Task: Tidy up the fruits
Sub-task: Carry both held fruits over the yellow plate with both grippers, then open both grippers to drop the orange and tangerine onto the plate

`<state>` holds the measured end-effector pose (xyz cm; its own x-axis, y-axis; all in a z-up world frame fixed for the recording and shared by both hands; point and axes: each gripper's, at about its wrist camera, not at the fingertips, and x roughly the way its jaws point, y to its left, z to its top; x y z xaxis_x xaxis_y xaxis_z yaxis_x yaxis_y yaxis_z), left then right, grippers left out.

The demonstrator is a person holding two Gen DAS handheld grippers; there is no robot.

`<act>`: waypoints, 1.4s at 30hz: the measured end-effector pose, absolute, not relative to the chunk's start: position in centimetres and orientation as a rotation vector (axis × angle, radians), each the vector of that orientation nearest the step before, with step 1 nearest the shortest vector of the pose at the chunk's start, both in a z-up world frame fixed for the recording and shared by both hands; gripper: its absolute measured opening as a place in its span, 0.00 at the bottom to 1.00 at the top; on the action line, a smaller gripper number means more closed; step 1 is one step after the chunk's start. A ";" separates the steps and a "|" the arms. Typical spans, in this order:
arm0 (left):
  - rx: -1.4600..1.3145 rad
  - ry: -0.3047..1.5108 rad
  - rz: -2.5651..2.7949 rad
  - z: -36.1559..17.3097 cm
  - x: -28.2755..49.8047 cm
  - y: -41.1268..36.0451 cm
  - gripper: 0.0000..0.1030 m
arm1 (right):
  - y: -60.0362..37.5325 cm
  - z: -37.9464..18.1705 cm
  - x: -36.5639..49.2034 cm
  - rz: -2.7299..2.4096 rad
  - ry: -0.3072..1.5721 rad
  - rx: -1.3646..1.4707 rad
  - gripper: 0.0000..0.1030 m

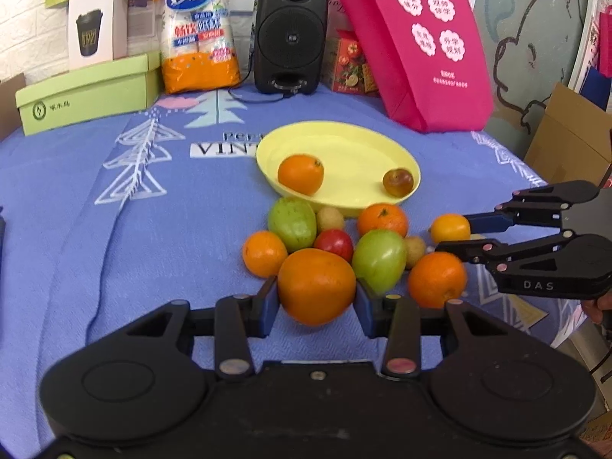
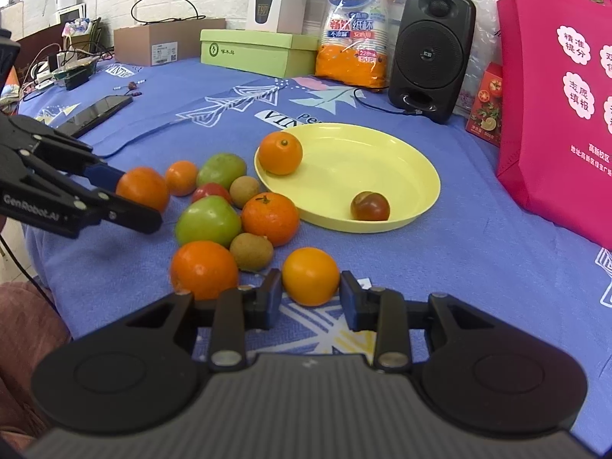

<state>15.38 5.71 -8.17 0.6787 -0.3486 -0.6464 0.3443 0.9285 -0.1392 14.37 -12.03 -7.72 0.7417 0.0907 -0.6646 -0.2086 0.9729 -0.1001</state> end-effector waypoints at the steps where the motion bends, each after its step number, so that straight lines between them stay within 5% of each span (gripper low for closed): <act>1: -0.006 0.721 -0.391 -7.9 15.4 5.7 0.39 | -12.1 -7.6 14.3 0.164 0.714 -0.170 0.31; 19: 0.044 0.664 -0.471 -4.9 21.2 1.2 0.40 | -14.5 -5.3 16.6 0.138 0.639 -0.136 0.31; 34: 0.087 0.759 -0.457 -7.5 27.5 -2.6 0.41 | -17.2 -5.5 23.1 0.096 0.647 -0.058 0.31; 40: 0.080 0.735 -0.447 -7.2 27.2 -2.1 0.63 | -17.1 -5.8 23.8 0.089 0.646 -0.058 0.36; 42: 0.084 0.727 -0.439 -6.9 26.9 -1.9 0.63 | -17.0 -5.8 23.6 0.088 0.645 -0.063 0.36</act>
<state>26.94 -1.88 -6.90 0.6610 -0.3592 -0.6589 0.4165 0.9059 -0.0760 23.62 -16.98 -5.76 0.7954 0.0619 -0.6029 -0.1011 0.9944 -0.0312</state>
